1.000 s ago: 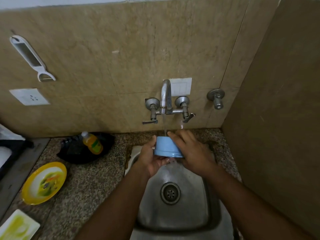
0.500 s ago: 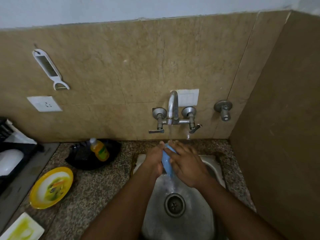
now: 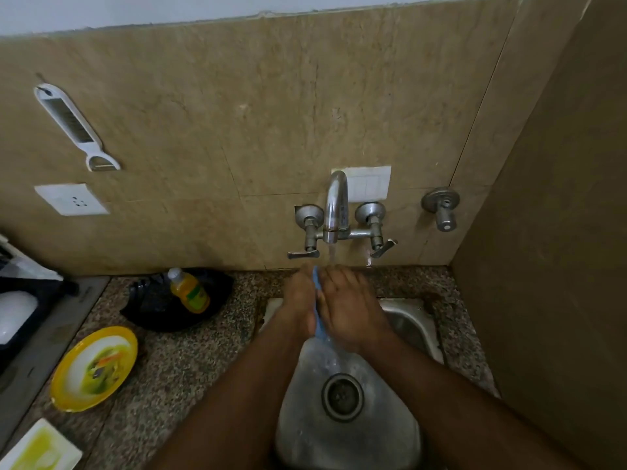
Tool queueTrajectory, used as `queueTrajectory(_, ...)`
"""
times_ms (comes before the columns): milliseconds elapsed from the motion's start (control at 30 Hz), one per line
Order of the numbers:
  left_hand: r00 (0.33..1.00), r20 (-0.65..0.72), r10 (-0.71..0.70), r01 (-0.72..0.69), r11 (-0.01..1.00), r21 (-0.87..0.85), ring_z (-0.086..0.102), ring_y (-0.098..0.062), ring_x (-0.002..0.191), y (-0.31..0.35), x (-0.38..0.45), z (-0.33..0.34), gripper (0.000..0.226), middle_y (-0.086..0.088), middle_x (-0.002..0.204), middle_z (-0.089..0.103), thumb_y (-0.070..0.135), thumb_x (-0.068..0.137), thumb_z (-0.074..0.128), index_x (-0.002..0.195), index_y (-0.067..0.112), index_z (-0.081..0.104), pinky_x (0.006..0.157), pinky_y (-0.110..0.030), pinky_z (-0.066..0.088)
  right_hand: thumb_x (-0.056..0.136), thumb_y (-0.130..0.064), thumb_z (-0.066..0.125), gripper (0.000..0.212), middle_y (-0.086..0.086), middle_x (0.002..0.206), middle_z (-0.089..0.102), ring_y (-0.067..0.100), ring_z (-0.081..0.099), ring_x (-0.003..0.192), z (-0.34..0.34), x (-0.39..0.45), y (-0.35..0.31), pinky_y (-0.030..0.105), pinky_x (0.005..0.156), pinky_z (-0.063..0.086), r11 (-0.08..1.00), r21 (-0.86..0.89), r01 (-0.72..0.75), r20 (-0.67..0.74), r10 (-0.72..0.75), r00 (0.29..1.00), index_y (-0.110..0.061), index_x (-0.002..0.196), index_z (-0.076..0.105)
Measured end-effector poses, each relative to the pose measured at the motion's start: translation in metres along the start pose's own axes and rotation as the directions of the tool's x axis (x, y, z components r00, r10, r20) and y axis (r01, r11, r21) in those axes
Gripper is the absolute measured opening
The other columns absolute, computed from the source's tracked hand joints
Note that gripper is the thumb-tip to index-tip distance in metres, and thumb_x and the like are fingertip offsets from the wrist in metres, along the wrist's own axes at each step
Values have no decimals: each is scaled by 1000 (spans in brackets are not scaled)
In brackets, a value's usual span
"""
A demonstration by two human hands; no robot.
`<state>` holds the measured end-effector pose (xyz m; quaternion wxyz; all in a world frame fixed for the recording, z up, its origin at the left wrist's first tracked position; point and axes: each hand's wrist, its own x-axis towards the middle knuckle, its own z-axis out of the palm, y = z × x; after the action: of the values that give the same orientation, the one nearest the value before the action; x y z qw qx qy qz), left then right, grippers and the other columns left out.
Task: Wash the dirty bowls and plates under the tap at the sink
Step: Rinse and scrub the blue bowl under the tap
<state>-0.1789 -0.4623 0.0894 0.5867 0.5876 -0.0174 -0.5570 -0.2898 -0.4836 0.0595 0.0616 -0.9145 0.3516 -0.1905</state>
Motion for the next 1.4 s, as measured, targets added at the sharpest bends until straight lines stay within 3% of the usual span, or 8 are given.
queueTrajectory(167,977,13,212,-212,973,92,75,-28,97,-13,-6,10,68,-14,101,79,66,101,39,105,10,78,93,-43,58,102,-38,28,51,11,86,70,26,66,77,2,47,9,42,72,55,909,287,-302,53,300,953,-11,86,68)
queueTrajectory(300,979,201,26,-11,997,-76,72,-30,99,8,-6,-2,79,-20,108,76,69,102,29,114,5,74,93,-41,53,104,-34,33,45,9,98,70,24,66,90,-14,35,-2,37,80,55,985,87,-152,-38,156,987,-10,101,70)
queueTrajectory(400,992,114,-50,44,998,51,71,-27,89,22,-9,0,59,-14,90,78,52,107,37,101,5,72,87,-37,55,101,-33,36,41,5,112,67,19,60,105,-19,10,-16,31,90,52,999,-14,49,-71,-50,996,-12,117,67)
queueTrajectory(600,927,154,341,-374,833,408,74,-23,81,-9,-17,-2,60,-12,92,78,53,107,39,101,6,75,69,-33,57,108,-28,32,46,19,105,70,35,64,100,-25,49,11,40,88,49,848,310,-429,300,341,891,0,104,68)
queueTrajectory(800,994,78,77,-86,988,128,73,-29,103,6,-25,-1,63,-16,105,78,58,106,38,107,8,75,96,-40,57,100,-39,29,47,4,103,67,21,59,96,-12,14,-14,36,83,52,990,95,-107,18,106,994,-16,104,70)
queueTrajectory(1033,892,108,439,-441,791,423,75,-18,80,-12,-34,-4,62,-9,92,78,57,106,35,105,9,75,66,-21,58,102,-30,41,40,15,88,71,30,65,82,-13,50,12,40,76,53,771,413,-485,246,418,874,-11,77,65)
queueTrajectory(1233,991,137,10,-16,999,45,72,-32,101,12,-27,0,70,-22,111,76,62,105,35,117,4,72,80,-38,56,100,-37,35,39,3,99,67,18,58,92,-21,20,-9,35,81,53,995,84,-45,2,45,999,-17,100,68)
queueTrajectory(1400,920,24,390,-364,833,417,74,-36,83,1,-21,0,67,-17,85,76,65,100,44,81,8,74,81,-46,59,100,-35,36,42,6,100,71,25,66,97,-28,34,-1,36,82,53,877,344,-334,147,301,942,-12,99,71)
